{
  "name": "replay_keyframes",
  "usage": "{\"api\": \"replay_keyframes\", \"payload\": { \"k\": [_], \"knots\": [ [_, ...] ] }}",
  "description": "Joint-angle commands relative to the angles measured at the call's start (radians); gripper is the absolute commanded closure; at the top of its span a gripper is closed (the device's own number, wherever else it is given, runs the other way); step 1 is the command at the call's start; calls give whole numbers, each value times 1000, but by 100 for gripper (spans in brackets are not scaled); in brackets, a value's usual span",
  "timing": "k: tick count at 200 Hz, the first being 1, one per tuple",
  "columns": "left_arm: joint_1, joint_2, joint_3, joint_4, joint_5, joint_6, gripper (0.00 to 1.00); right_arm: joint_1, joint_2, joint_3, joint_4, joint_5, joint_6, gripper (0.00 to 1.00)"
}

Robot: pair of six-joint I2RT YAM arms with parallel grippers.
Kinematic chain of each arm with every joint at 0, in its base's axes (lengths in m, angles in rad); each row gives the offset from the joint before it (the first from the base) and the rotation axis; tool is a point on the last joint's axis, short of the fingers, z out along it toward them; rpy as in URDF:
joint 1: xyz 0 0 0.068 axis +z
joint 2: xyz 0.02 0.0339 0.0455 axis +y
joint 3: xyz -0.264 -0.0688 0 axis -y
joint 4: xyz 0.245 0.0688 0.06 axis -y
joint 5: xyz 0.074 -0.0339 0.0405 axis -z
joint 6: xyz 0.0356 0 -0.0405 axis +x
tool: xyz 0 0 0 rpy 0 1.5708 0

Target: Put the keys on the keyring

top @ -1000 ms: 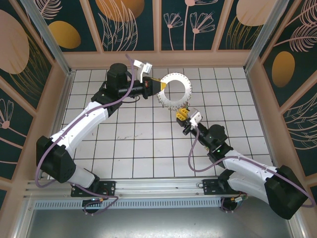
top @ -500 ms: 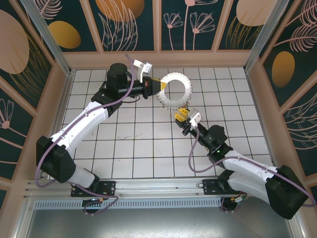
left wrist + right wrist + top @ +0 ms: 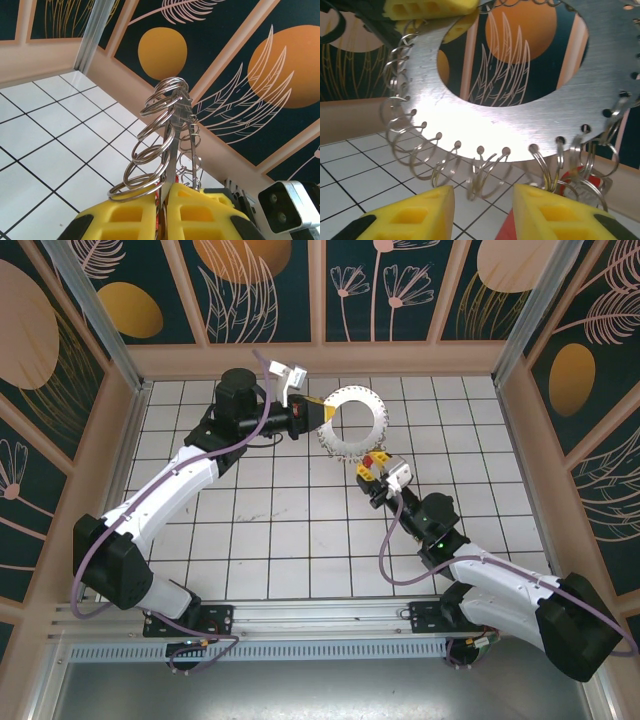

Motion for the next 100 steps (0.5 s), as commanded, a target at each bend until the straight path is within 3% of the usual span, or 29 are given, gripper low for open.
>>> {"api": "replay_keyframes", "payload": {
  "k": [1, 46, 60, 81, 100],
  "knots": [
    [-5, -41, -2, 37, 11, 0, 100, -1, -28, -16, 24, 53, 9, 63],
    [-6, -34, 36, -98, -38, 115, 100, -13, -126, 6, -129, -122, 9, 63],
    [-5, -27, 66, -200, -75, 203, 100, -39, -179, 22, -213, -136, 47, 68],
    [-6, -3, 104, -337, -107, 299, 100, -153, -237, 81, -356, -265, 181, 69],
    [-6, 27, 134, -440, -89, 360, 100, -352, -223, 161, -462, -446, 324, 64]
  ]
}}
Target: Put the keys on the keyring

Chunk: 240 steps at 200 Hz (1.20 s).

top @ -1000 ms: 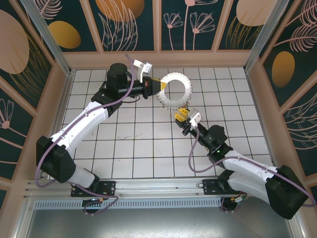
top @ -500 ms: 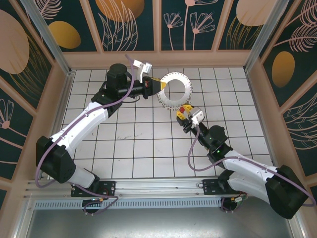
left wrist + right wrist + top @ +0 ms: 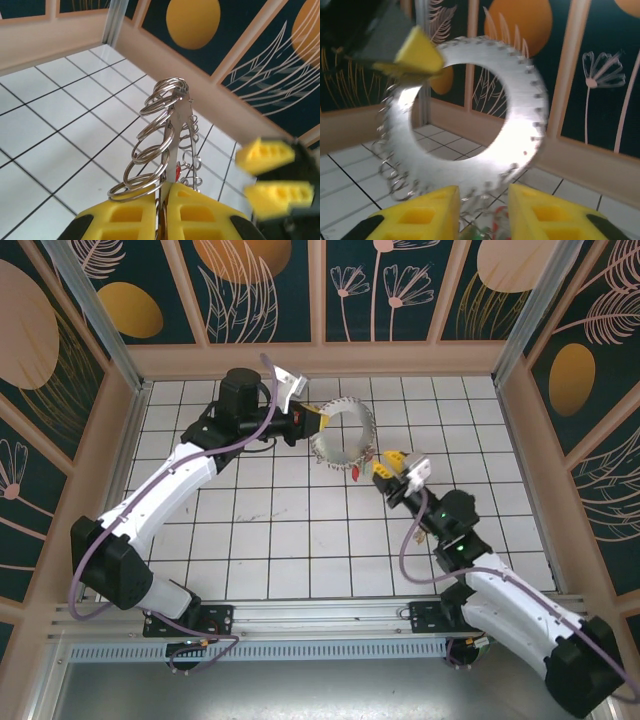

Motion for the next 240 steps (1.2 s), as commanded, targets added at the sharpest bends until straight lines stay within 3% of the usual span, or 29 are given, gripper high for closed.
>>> {"api": "replay_keyframes", "payload": {
  "k": [1, 24, 52, 99, 152, 210, 240],
  "knots": [
    [-6, 26, 69, -169, -2, 144, 100, -170, 0, 117, -173, -245, 206, 64],
    [-6, 68, 96, -264, 49, 201, 100, -292, 151, 284, -380, -466, 243, 57],
    [-6, 95, 112, -303, 111, 222, 100, -318, 365, 484, -579, -658, 199, 49],
    [-3, 120, 111, -298, 180, 212, 100, -315, 518, 604, -676, -811, 114, 44],
    [7, 157, 136, -316, 270, 216, 100, -299, 645, 707, -849, -862, -29, 44],
    [30, 184, 160, -313, 343, 205, 100, -289, 759, 798, -999, -1022, -178, 49],
    [40, 199, 169, -307, 393, 202, 100, -282, 824, 860, -1117, -1103, -271, 60]
  ]
}}
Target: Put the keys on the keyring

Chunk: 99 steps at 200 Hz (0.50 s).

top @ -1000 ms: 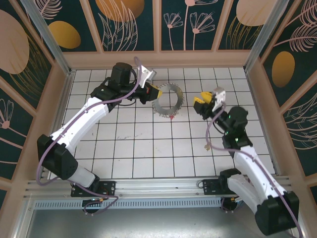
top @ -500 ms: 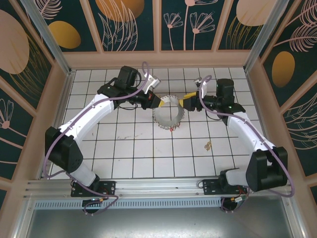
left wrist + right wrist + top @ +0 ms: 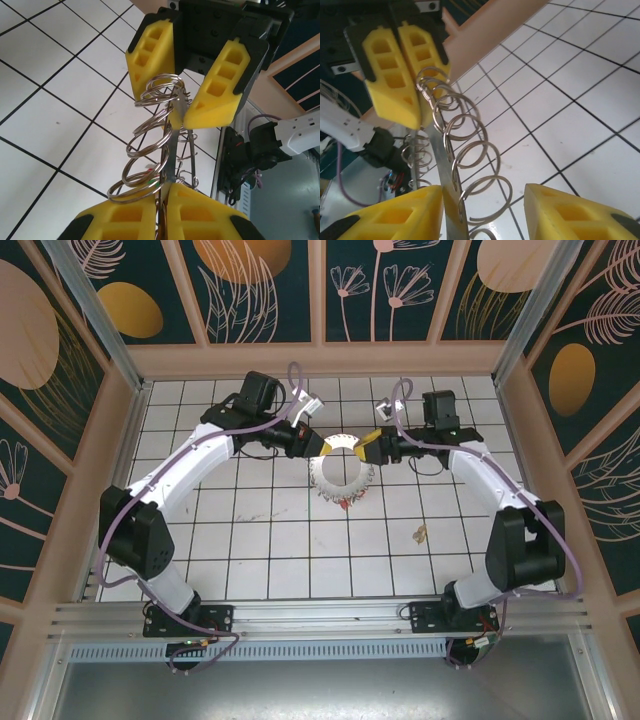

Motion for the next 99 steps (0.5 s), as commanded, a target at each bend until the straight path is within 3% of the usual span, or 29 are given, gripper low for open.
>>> {"api": "replay_keyframes", "payload": {
  "k": [1, 58, 99],
  "knots": [
    [9, 6, 52, 29, 126, 2, 100, 11, 48, 62, -139, -109, -127, 60],
    [24, 18, 57, 36, 125, -8, 100, 11, 62, 76, -154, -127, -142, 89],
    [27, 23, 54, 58, 80, -35, 94, 10, 25, 46, -81, -96, -78, 96]
  ]
}}
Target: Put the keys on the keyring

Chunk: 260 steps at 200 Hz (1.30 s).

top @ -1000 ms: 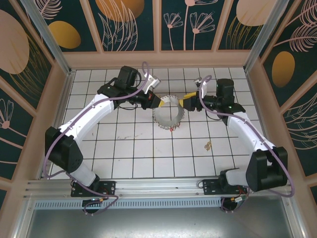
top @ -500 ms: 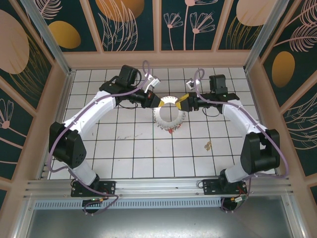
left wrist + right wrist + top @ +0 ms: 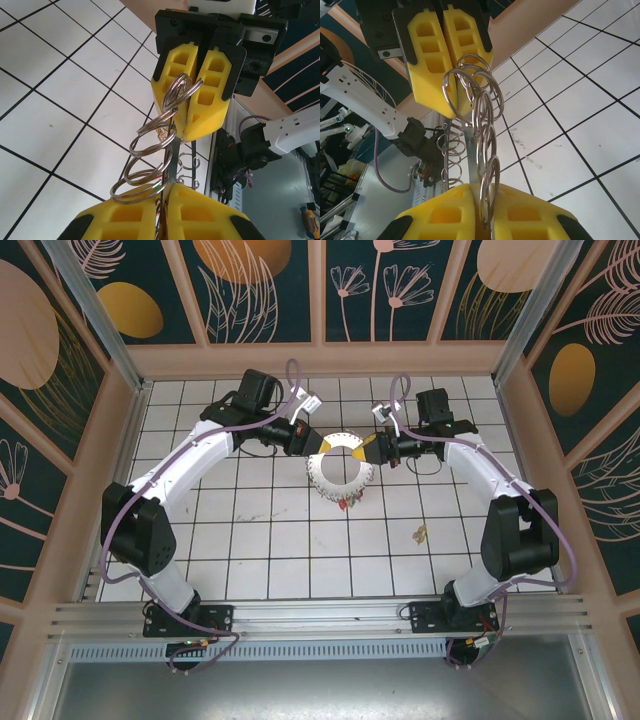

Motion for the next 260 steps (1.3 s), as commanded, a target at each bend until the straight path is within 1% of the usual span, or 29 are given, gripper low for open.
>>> {"api": "replay_keyframes", "payload": {
  "k": [1, 15, 25, 39, 41, 48, 52, 60, 74, 90, 102, 124, 146, 167, 189, 205, 221, 232, 260],
  "knots": [
    [8, 3, 41, 59, 29, -36, 94, 3, -27, -9, 50, 25, 26, 97],
    [10, 3, 28, 88, 5, -64, 87, -1, -42, -30, 104, 62, 79, 99],
    [11, -1, 9, 122, -19, -92, 69, -5, -49, -46, 138, 77, 112, 99],
    [18, -18, -36, 200, -60, -160, 67, -8, -55, -66, 191, 91, 163, 100],
    [19, -21, -45, 218, -68, -171, 66, -8, -56, -68, 197, 95, 168, 100],
    [24, -35, -80, 277, -91, -224, 53, -9, -60, -80, 229, 103, 202, 100],
    [28, -46, -102, 322, -104, -253, 50, -9, -62, -86, 249, 109, 220, 100],
    [34, -64, -146, 403, -112, -309, 47, -9, -68, -99, 288, 115, 257, 100],
    [36, -92, -218, 516, -150, -385, 32, -10, -85, -129, 376, 127, 331, 100],
    [37, -127, -296, 634, -198, -468, 31, -13, -105, -155, 456, 159, 409, 100],
    [37, -156, -365, 726, -243, -545, 24, -16, -116, -167, 495, 176, 456, 100],
    [37, -197, -498, 956, -269, -713, 16, -23, -134, -185, 571, 197, 535, 100],
    [38, -206, -611, 1156, -277, -856, 15, -23, -161, -201, 655, 227, 618, 100],
    [37, -190, -652, 1296, -228, -943, 16, -23, -174, -211, 722, 257, 692, 100],
    [36, -177, -652, 1331, -202, -968, 16, -23, -186, -221, 792, 286, 769, 100],
    [34, -171, -654, 1368, -184, -986, 18, -21, -189, -236, 863, 288, 832, 100],
    [33, -163, -654, 1406, -181, -1007, 22, -19, -193, -239, 886, 302, 870, 100],
    [30, -159, -644, 1412, -182, -1011, 24, -18, -194, -244, 912, 305, 896, 100],
    [19, -134, -625, 1406, -186, -1011, 24, -8, -202, -251, 951, 317, 937, 100]
  ]
}}
